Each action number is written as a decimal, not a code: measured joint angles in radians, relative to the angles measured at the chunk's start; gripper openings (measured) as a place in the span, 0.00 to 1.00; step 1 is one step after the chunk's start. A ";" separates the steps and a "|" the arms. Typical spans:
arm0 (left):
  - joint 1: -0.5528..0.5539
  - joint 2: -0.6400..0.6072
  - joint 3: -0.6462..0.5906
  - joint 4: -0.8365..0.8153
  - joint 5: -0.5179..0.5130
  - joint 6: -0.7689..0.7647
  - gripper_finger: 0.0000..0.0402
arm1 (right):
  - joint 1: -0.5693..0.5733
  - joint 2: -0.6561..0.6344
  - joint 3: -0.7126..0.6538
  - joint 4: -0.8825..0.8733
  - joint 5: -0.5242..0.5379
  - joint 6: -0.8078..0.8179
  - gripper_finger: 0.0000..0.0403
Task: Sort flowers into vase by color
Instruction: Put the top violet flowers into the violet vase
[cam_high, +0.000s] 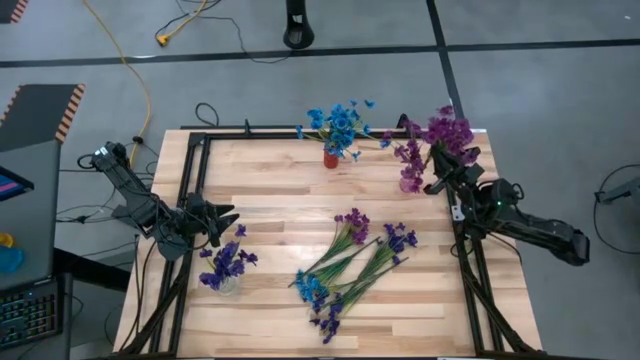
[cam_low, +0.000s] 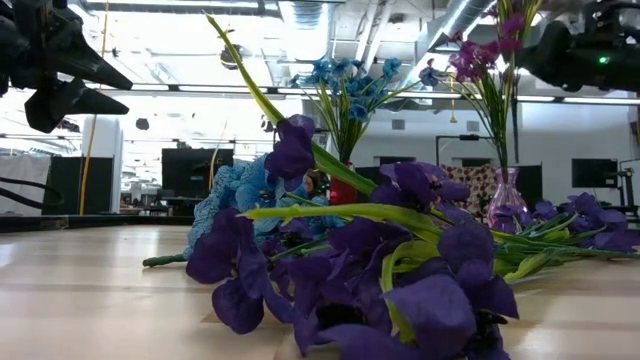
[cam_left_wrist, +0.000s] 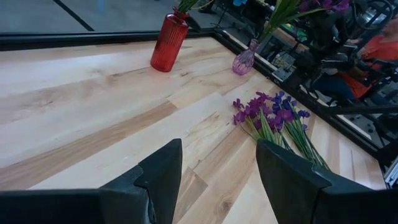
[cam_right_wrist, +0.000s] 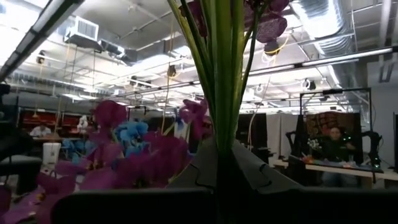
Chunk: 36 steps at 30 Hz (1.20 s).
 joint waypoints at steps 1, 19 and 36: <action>0.000 0.000 0.000 0.000 0.000 0.000 0.48 | -0.004 0.009 0.000 0.002 -0.001 0.000 0.11; 0.000 0.000 0.000 0.000 0.000 0.000 0.48 | -0.010 0.163 0.000 0.096 -0.023 -0.003 0.11; 0.000 0.000 0.000 0.000 0.000 0.000 0.48 | -0.010 0.232 -0.001 0.099 0.028 -0.011 0.15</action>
